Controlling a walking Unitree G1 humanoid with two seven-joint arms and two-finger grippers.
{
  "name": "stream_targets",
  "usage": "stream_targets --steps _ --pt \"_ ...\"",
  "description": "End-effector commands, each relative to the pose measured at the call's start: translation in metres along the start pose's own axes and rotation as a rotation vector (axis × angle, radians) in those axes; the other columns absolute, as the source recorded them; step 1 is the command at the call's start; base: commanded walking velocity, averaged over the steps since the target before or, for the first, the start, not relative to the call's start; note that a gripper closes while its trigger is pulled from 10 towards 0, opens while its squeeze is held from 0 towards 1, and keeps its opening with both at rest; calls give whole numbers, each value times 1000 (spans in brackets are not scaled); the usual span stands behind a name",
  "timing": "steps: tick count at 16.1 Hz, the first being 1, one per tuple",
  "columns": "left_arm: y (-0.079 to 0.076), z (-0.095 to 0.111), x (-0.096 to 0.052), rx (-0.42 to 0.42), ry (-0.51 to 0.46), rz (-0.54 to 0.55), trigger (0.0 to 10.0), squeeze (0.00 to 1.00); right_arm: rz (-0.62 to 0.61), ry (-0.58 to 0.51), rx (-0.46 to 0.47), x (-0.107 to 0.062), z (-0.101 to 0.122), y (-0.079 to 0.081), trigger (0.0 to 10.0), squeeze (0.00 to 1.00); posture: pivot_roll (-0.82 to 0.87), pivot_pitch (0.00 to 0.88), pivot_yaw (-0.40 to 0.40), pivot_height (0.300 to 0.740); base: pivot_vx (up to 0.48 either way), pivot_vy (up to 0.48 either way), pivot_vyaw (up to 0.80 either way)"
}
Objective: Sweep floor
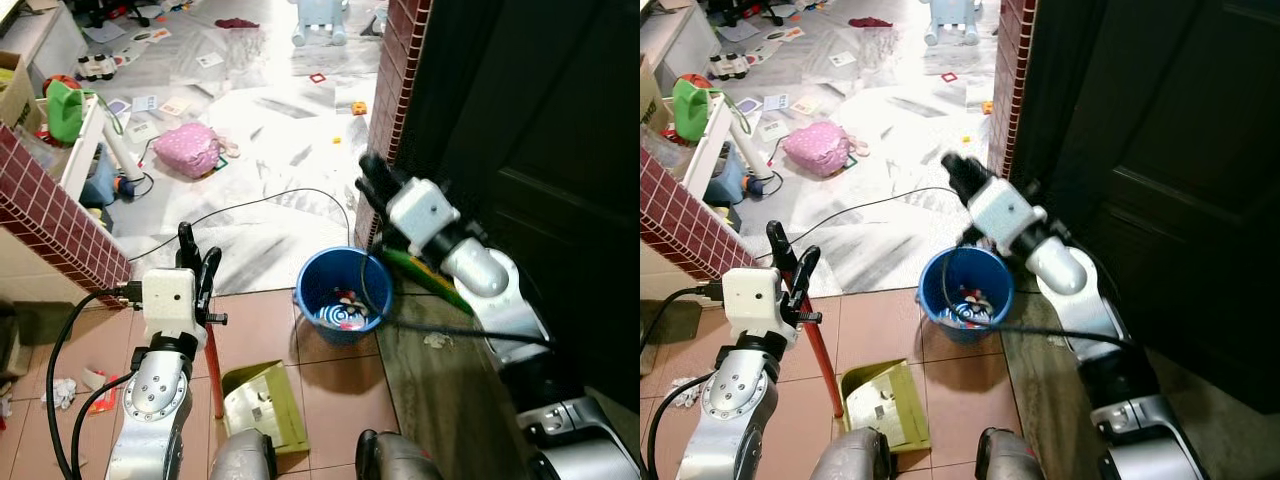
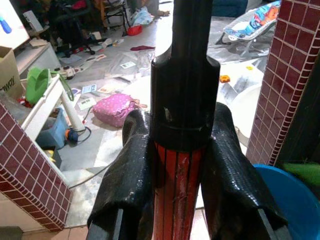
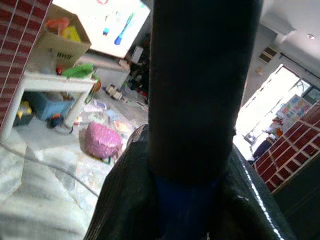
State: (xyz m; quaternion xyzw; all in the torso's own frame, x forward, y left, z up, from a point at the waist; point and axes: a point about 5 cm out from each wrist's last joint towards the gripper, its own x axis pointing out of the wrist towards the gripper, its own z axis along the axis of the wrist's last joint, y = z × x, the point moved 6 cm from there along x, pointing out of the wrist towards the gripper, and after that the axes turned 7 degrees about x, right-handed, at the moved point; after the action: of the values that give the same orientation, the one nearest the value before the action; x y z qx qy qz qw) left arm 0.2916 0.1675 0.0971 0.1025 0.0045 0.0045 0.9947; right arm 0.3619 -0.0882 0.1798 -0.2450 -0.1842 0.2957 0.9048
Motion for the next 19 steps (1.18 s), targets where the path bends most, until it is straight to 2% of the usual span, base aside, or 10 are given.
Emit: stream_targets --steps 1,3,5,6,10,12,14,15,16,19 --pt "4 7 1 2 -27 10 10000 0 19 -10 -75 -3 0 2 10000 0 37 131 41 740 0 0 0" --pt "8 6 -3 10 -23 15 10000 0 11 75 -76 -14 -31 14 10000 0 55 137 44 740 0 0 0" --pt "10 6 -4 14 -20 17 10000 0 -26 117 -48 -19 -46 16 10000 0 68 139 47 740 0 0 0" --pt "11 7 -3 15 -21 18 10000 0 -56 165 -14 -21 -61 21 10000 0 76 140 48 740 0 0 0" --pt "11 8 -3 18 -24 18 10000 0 -123 271 135 -25 -90 33 10000 0 92 137 50 740 0 0 0" --pt "12 8 -3 21 -22 19 10000 0 -154 284 253 -21 -94 43 10000 0 93 135 50 740 0 0 0" --pt "12 8 -2 22 -21 21 10000 0 -150 262 315 -15 -89 49 10000 0 85 128 45 740 0 0 0" --pt "13 6 -1 24 -16 31 10000 0 -153 229 403 -8 -80 52 10000 0 77 124 42 740 0 0 0" --pt "13 5 0 25 -13 38 10000 0 -149 213 423 -6 -76 54 10000 0 73 121 39 740 0 0 0" --pt "11 3 7 18 -11 60 10000 0 -162 140 592 9 -53 53 10000 0 50 103 26 740 0 0 0"
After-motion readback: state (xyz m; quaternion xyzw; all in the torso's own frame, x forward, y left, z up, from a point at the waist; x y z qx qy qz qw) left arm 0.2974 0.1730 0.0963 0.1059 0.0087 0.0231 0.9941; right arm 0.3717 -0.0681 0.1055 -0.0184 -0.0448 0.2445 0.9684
